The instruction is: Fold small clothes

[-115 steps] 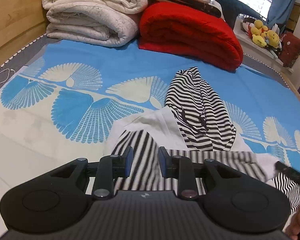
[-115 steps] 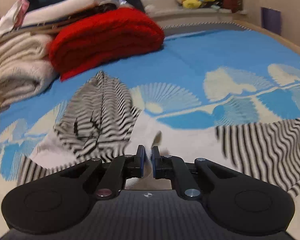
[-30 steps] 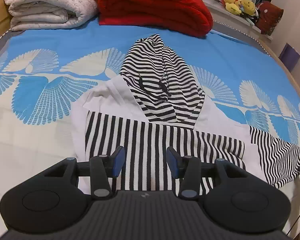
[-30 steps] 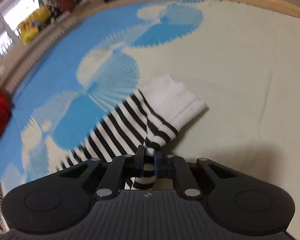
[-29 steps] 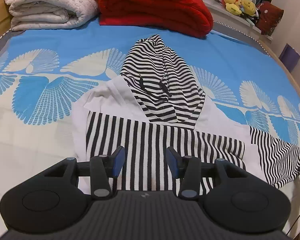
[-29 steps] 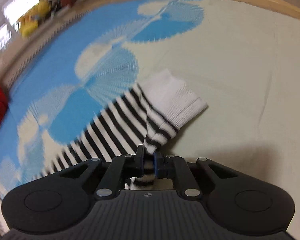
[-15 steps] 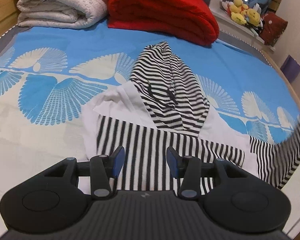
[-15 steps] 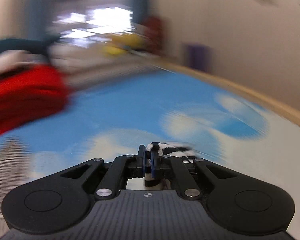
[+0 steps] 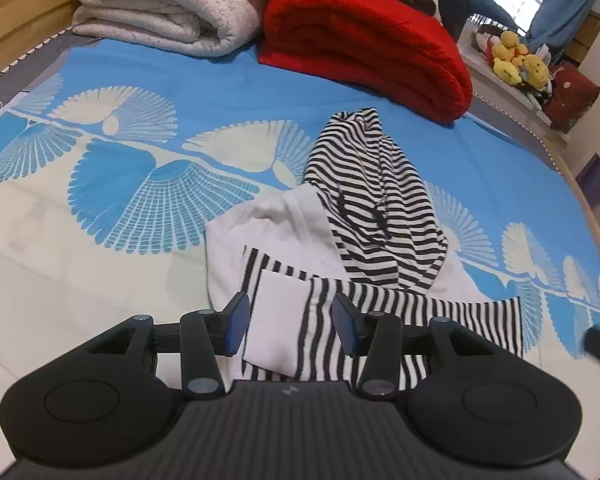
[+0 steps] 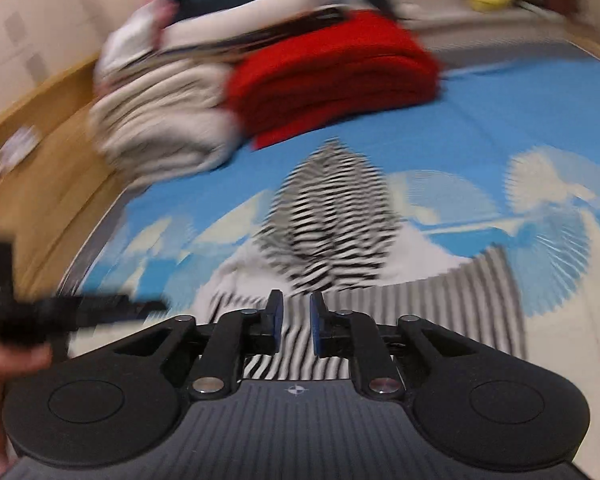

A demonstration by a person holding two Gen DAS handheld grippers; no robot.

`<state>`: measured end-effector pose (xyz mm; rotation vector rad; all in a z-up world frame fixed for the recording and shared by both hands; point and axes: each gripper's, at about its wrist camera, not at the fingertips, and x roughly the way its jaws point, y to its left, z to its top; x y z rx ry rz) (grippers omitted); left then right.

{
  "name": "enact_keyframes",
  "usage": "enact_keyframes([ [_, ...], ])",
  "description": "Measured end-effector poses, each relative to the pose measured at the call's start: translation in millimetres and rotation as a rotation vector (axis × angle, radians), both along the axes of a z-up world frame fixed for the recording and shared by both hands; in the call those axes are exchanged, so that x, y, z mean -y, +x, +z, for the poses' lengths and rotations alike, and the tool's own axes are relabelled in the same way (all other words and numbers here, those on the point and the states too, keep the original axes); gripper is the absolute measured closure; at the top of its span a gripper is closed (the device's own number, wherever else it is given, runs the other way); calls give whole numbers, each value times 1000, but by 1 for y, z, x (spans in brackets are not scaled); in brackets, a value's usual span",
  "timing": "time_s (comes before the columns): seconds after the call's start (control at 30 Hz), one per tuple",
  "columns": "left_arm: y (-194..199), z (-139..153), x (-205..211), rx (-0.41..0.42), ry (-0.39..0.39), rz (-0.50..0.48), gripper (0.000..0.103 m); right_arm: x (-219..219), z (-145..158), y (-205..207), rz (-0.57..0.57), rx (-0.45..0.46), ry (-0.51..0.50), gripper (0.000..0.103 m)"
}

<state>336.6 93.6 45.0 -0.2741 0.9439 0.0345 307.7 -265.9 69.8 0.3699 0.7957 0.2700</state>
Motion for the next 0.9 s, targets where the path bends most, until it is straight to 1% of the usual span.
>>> enact_keyframes([
  [0.07, 1, -4, -5, -3, 3, 16, 54, 17, 4, -1, -88, 13, 38, 84],
  [0.1, 2, -6, -8, -4, -4, 27, 61, 19, 1, -8, -116, 28, 53, 82],
  [0.13, 3, -9, -12, -8, -15, 38, 73, 22, -2, -12, -136, 39, 58, 80],
  [0.17, 4, -14, -17, -17, -28, 47, 80, 27, -8, -16, -157, 43, 46, 80],
  [0.2, 5, -18, -21, -27, -39, 54, 86, 27, -14, -15, -175, 26, 24, 79],
  [0.23, 7, -24, -24, -38, -52, 57, 89, 25, -20, -13, -190, -14, 9, 78],
  [0.27, 8, -29, -25, -45, -62, 53, 90, 26, -22, -9, -182, -42, 24, 78],
  [0.3, 10, -38, -24, -61, -74, 41, 91, 26, -26, -5, -160, -60, 50, 78],
  [0.37, 13, -58, -23, -111, -106, 33, 91, 22, -26, 1, -113, -52, 43, 78],
  [0.4, 15, -69, -22, -153, -140, 34, 91, 19, -25, 5, -99, -37, 22, 78],
  [0.47, 17, -87, -20, -190, -229, 32, 89, 17, -23, 9, -88, -19, -22, 78],
  [0.5, 18, -98, -18, -217, -265, 35, 84, 21, -22, 11, -94, -25, -16, 78],
  [0.53, 20, -107, -16, -249, -272, 44, 76, 25, -22, 10, -99, -35, 2, 78],
  [0.57, 22, -115, -14, -278, -269, 52, 74, 30, -22, 11, -103, -49, 25, 78],
  [0.6, 23, -123, -14, -294, -261, 60, 68, 31, -24, 16, -102, -63, 40, 78],
  [0.63, 23, -129, -12, -301, -257, 66, 67, 32, -25, 18, -100, -70, 43, 78],
  [0.67, 24, -135, -14, -304, -264, 76, 67, 32, -28, 21, -97, -74, 40, 78],
  [0.73, 26, -134, -19, -282, -284, 112, 67, 28, -33, 25, -93, -81, 34, 78],
  [0.8, 28, -132, -22, -253, -271, 129, 67, 27, -37, 26, -77, -97, 34, 78],
  [0.87, 30, -135, -24, -267, -272, 152, 72, 26, -42, 28, -72, -117, 35, 78],
  [0.9, 30, -135, -24, -265, -270, 156, 83, 26, -45, 29, -71, -132, 38, 78],
])
